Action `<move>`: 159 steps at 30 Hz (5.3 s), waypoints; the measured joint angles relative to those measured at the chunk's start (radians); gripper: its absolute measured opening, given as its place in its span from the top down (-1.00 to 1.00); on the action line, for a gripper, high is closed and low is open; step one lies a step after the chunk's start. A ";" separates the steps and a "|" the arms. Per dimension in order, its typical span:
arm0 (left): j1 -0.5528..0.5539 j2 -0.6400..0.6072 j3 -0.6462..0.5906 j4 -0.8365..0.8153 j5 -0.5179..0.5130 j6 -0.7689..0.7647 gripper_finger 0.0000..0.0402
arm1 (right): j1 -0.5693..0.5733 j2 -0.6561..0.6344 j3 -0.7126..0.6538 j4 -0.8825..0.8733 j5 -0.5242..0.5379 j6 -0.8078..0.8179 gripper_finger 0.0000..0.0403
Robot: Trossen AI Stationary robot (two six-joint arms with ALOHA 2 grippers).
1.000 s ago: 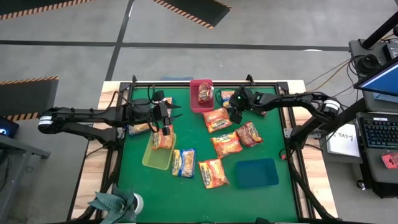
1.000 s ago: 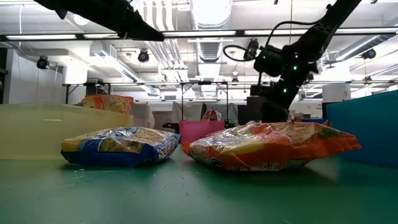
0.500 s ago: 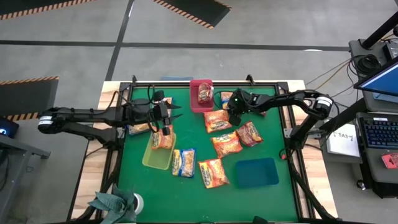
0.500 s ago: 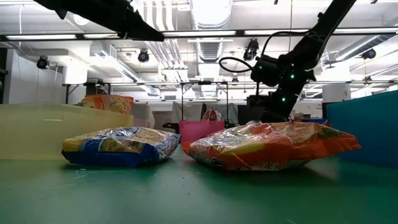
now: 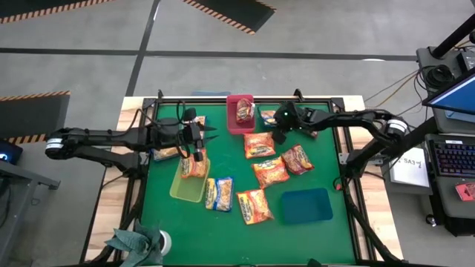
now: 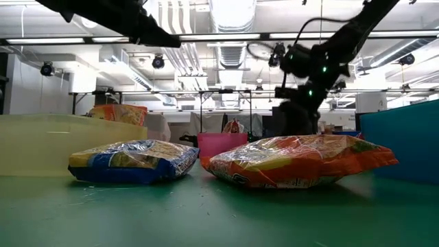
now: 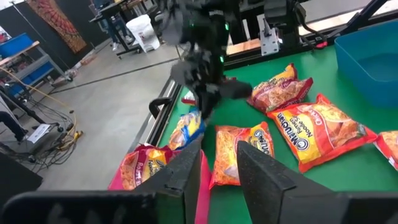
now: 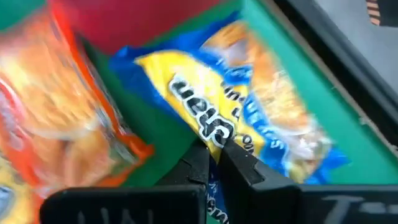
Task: Sort Maruchan noodles
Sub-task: Put the blue noodle pack into the blue bin, then put the noodle pack into the red bin
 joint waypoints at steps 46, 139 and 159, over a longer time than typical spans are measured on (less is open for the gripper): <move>0.000 0.000 -0.004 0.001 0.000 0.017 0.59 | 0.887 -0.468 0.094 -0.464 -0.565 1.561 0.95; 0.067 0.045 0.025 0.045 -0.001 0.051 0.59 | -0.170 -0.045 0.158 -0.691 0.105 0.380 0.34; 0.068 0.044 0.020 0.044 -0.002 0.010 0.59 | -0.169 0.195 0.161 -0.626 0.135 0.337 0.68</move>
